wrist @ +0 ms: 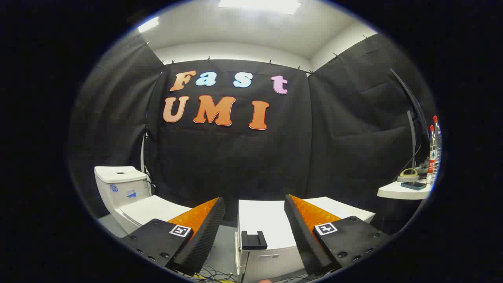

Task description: Open the toilet lid.

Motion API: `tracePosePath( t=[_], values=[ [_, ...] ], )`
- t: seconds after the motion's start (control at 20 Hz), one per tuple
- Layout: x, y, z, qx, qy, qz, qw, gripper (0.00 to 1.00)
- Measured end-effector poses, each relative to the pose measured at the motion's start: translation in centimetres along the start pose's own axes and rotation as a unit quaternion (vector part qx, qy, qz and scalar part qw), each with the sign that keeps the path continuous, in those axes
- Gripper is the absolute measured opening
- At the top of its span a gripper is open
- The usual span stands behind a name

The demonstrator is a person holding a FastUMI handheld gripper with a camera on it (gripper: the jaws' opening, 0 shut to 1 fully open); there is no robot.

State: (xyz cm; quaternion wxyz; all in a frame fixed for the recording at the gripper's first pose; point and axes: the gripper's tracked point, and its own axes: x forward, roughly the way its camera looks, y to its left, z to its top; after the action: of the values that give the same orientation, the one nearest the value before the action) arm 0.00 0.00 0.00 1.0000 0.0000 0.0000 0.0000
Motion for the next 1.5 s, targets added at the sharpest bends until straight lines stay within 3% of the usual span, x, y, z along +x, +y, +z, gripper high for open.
tracePosePath(
  t=[0.5, 0.85, 1.5],
  values=[
    [0.4, -2.5, -0.6, 0.024, 0.008, -0.027, 0.999, 0.98],
    [0.2, -2.4, -0.5, 0.030, 0.006, -0.022, 0.999, 0.98],
    [0.2, 3.2, 1.7, 0.052, -0.009, 0.038, 0.998, 0.98]
  ],
)
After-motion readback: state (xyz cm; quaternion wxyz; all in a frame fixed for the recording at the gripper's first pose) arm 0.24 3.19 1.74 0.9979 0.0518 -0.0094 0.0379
